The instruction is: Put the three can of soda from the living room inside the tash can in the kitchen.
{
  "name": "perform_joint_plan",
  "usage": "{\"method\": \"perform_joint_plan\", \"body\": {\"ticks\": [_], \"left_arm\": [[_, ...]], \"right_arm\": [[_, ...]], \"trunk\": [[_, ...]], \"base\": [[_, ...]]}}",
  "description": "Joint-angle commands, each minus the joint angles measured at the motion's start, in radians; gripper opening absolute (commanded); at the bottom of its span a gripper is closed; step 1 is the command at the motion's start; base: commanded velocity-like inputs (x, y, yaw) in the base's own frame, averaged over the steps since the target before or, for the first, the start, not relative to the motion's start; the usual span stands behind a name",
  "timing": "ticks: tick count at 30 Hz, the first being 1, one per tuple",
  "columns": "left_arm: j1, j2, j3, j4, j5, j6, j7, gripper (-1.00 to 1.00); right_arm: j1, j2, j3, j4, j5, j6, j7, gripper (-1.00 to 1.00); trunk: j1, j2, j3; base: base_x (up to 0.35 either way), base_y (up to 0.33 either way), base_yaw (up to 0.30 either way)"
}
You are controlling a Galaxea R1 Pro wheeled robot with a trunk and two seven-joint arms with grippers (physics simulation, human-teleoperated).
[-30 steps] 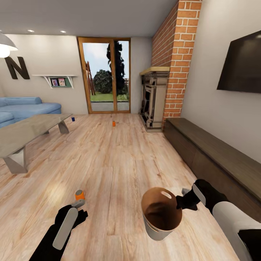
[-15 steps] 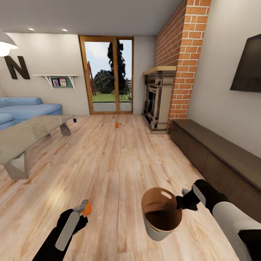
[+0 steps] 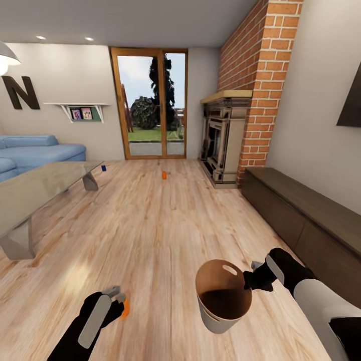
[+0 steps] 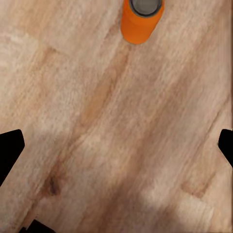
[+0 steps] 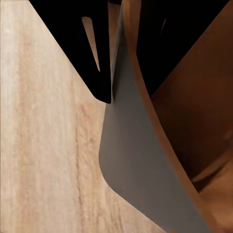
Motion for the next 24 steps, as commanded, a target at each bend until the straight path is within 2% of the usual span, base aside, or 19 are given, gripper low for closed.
{"method": "perform_joint_plan", "body": {"ticks": [1,15,24], "left_arm": [[0.000,0.000,0.000,0.002,0.000,-0.001,-0.001,1.00],[0.000,0.003,0.000,0.036,-0.007,-0.002,-0.032,1.00],[0.000,0.016,0.001,0.041,-0.007,-0.003,-0.045,1.00]], "right_arm": [[0.000,0.000,-0.003,0.000,-0.028,0.003,0.006,-1.00],[0.000,-0.001,0.000,-0.002,-0.028,0.003,0.006,-1.00],[0.000,-0.004,0.001,-0.005,-0.028,0.003,0.006,-1.00]], "trunk": [[0.000,0.000,0.000],[0.000,0.000,0.000],[0.000,0.000,0.000]], "base": [[0.345,0.016,0.000],[0.347,0.003,0.000],[0.347,0.000,0.000]]}}
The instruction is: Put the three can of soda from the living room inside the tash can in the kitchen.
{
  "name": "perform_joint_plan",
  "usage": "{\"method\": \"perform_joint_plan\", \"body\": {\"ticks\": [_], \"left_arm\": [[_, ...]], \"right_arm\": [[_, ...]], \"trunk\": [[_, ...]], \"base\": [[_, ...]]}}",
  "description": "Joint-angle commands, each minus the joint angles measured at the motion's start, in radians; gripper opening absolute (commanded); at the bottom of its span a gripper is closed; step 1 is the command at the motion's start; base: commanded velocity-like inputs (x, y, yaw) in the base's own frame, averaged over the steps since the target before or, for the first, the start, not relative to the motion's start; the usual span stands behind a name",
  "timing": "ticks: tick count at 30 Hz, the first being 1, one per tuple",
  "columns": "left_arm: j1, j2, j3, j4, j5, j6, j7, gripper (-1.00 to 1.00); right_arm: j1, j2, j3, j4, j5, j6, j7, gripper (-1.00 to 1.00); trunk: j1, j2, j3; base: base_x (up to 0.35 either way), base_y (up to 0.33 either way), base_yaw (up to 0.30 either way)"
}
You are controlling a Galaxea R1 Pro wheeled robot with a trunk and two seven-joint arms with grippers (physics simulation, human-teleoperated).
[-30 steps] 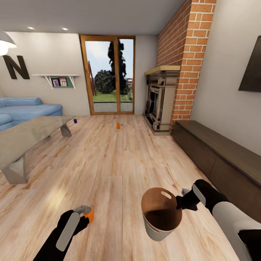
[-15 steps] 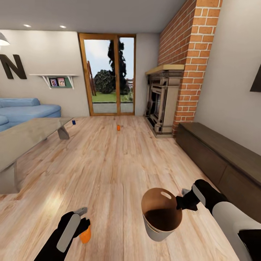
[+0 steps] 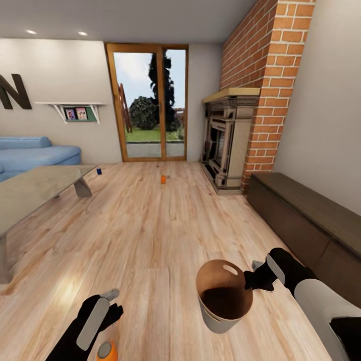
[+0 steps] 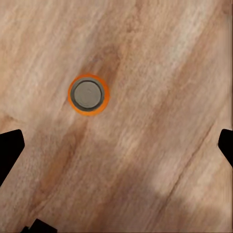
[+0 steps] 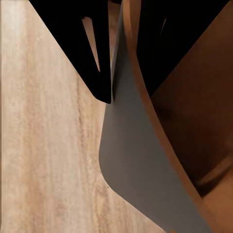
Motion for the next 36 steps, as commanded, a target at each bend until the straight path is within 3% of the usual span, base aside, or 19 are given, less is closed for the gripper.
{"method": "perform_joint_plan", "body": {"ticks": [1,12,20,23,24,25,27,31,36], "left_arm": [[0.000,0.001,0.000,0.000,0.000,0.000,0.000,1.00],[0.000,0.001,0.001,-0.001,0.003,0.024,0.021,1.00],[-0.019,0.036,0.000,0.082,-0.001,0.053,-0.017,1.00],[-0.042,0.076,-0.013,0.171,-0.059,0.051,-0.103,1.00],[-0.049,0.080,-0.016,0.192,-0.074,0.050,-0.128,1.00],[-0.081,0.085,-0.023,0.272,-0.135,0.033,-0.198,1.00],[-0.096,0.085,-0.025,0.310,-0.166,0.014,-0.223,1.00],[-0.109,0.085,-0.027,0.341,-0.190,-0.002,-0.247,1.00],[-0.113,0.084,-0.026,0.350,-0.194,-0.008,-0.256,1.00]], "right_arm": [[0.000,0.000,-0.003,0.000,-0.033,0.004,0.006,-1.00],[0.000,0.000,-0.003,-0.001,-0.033,0.004,0.006,-1.00],[0.001,-0.001,-0.003,-0.002,-0.033,0.004,0.006,-1.00],[0.001,-0.002,-0.003,-0.002,-0.033,0.004,0.006,-1.00],[0.001,-0.002,-0.003,-0.002,-0.033,0.004,0.007,-1.00],[0.001,-0.003,-0.003,-0.004,-0.033,0.004,0.007,-1.00],[-0.002,-0.003,-0.003,-0.005,-0.033,0.004,0.007,-1.00],[-0.008,-0.004,-0.004,-0.007,-0.033,0.004,0.008,-1.00],[-0.008,-0.003,-0.004,-0.008,-0.033,0.004,0.007,-1.00]], "trunk": [[0.000,0.000,0.000],[0.008,-0.014,-0.006],[0.038,-0.070,-0.031],[0.050,-0.091,-0.041],[0.054,-0.098,-0.044],[0.054,-0.098,-0.048],[0.055,-0.099,-0.055],[0.057,-0.100,-0.071],[0.059,-0.101,-0.090]], "base": [[0.347,0.000,0.000],[0.130,0.000,0.000],[0.002,0.000,0.000],[0.000,0.000,0.000],[0.000,0.000,0.000],[0.000,0.000,0.000],[0.000,0.000,0.000],[0.000,0.000,0.000],[0.000,0.000,0.000]]}}
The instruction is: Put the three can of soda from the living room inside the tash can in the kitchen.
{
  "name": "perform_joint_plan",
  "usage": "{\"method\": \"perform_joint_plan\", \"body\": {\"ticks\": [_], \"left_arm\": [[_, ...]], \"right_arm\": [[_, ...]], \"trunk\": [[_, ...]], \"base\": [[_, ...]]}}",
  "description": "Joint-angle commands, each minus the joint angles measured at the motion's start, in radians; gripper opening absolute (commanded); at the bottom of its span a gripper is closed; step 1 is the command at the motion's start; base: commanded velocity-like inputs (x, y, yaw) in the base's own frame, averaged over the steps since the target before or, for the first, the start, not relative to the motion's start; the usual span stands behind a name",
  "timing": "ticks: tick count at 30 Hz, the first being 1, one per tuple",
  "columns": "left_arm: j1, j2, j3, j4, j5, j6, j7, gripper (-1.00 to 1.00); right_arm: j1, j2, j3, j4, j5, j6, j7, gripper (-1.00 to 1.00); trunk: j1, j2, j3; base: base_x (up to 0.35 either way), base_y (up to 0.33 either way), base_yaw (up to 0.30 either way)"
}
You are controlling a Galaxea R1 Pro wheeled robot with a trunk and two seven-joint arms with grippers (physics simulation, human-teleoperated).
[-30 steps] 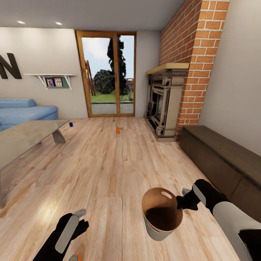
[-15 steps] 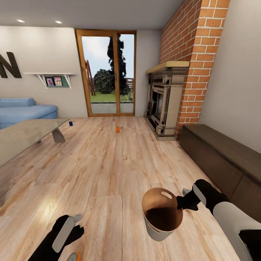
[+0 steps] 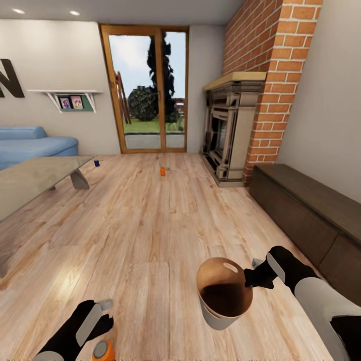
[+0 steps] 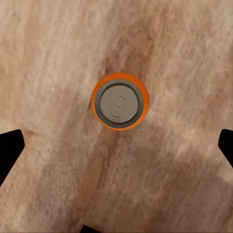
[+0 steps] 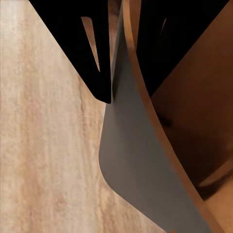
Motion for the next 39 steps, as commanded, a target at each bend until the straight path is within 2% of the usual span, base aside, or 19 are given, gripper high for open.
{"method": "perform_joint_plan", "body": {"ticks": [1,10,16,21,25,32,39], "left_arm": [[0.000,0.000,0.000,0.001,0.000,-0.001,-0.001,1.00],[-0.009,0.004,0.000,0.002,0.003,-0.005,-0.016,1.00],[-0.046,0.011,-0.002,0.008,-0.005,-0.025,-0.069,1.00],[-0.081,0.013,-0.003,0.051,-0.009,-0.045,-0.083,1.00],[-0.087,0.015,-0.003,0.064,-0.010,-0.065,-0.085,1.00],[-0.090,0.016,-0.006,0.072,-0.009,-0.079,-0.085,1.00],[-0.090,0.016,-0.006,0.072,-0.009,-0.081,-0.085,1.00]], "right_arm": [[-0.001,0.000,-0.004,0.000,-0.032,0.003,0.006,-1.00],[-0.001,0.000,-0.004,0.000,-0.032,0.003,0.006,-1.00],[-0.003,-0.002,-0.005,0.000,-0.032,0.003,0.006,-1.00],[-0.004,-0.002,-0.005,0.000,-0.032,0.003,0.006,-1.00],[-0.004,-0.002,-0.005,-0.004,-0.032,0.003,0.006,-1.00],[-0.002,-0.008,-0.005,-0.101,-0.033,0.003,0.007,-1.00],[-0.002,-0.010,-0.007,-0.123,-0.033,0.003,0.007,-1.00]], "trunk": [[0.000,0.000,-0.004],[0.004,-0.003,-0.039],[0.007,-0.004,-0.062],[0.009,-0.005,-0.081],[0.011,-0.006,-0.097],[0.014,-0.008,-0.124],[0.017,-0.009,-0.151]], "base": [[0.000,0.000,0.000],[0.000,0.000,0.000],[0.000,0.000,0.000],[0.000,0.000,0.000],[0.000,0.000,0.000],[0.000,0.000,0.000],[0.000,0.000,0.000]]}}
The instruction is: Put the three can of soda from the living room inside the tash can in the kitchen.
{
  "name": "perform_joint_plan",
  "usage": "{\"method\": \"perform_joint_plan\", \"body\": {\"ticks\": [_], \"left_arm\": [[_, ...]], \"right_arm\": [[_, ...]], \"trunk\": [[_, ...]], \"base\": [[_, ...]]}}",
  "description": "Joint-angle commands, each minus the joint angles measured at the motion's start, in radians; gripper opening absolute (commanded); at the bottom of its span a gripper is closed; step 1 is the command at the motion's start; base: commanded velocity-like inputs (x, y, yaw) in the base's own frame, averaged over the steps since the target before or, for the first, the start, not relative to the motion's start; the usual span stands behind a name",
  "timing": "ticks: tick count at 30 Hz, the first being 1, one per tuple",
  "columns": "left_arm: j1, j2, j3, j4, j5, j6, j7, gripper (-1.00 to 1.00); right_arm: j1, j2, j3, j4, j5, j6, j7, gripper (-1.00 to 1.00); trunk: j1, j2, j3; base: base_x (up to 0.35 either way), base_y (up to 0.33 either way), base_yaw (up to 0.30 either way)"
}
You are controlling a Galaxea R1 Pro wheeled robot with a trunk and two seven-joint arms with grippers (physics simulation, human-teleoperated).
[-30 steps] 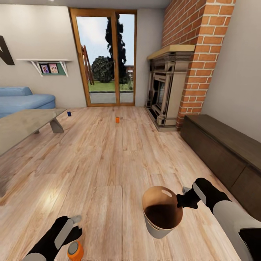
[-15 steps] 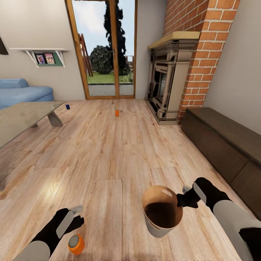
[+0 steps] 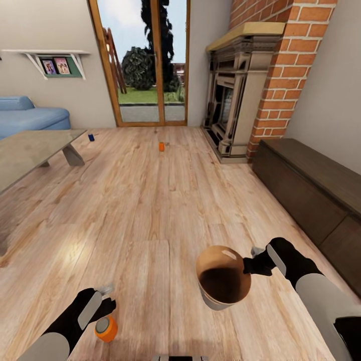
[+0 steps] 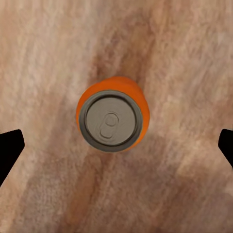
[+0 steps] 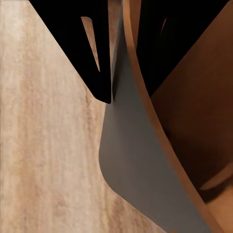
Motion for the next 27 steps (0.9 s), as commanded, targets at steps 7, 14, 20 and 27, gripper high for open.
{"method": "perform_joint_plan", "body": {"ticks": [7,14,20,27], "left_arm": [[-0.001,0.000,0.000,0.000,-0.002,-0.002,-0.001,1.00],[-0.032,0.001,0.000,0.000,-0.002,-0.027,-0.002,1.00],[-0.035,0.002,0.000,0.000,-0.002,-0.033,-0.002,1.00],[-0.035,0.002,0.000,0.000,-0.002,-0.037,-0.002,1.00]], "right_arm": [[0.000,-0.001,-0.002,-0.017,-0.037,0.004,0.007,-1.00],[0.024,-0.075,-0.002,-0.159,-0.038,0.004,0.103,-1.00],[0.028,-0.087,-0.001,-0.178,-0.037,0.004,0.129,-1.00],[0.029,-0.090,-0.001,-0.181,-0.037,0.004,0.133,-1.00]], "trunk": [[0.003,-0.002,-0.027],[0.006,-0.003,-0.054],[0.009,-0.005,-0.077],[0.012,-0.006,-0.104]], "base": [[0.000,0.000,0.000],[0.000,0.000,0.000],[0.000,0.000,0.000],[0.000,0.000,0.000]]}}
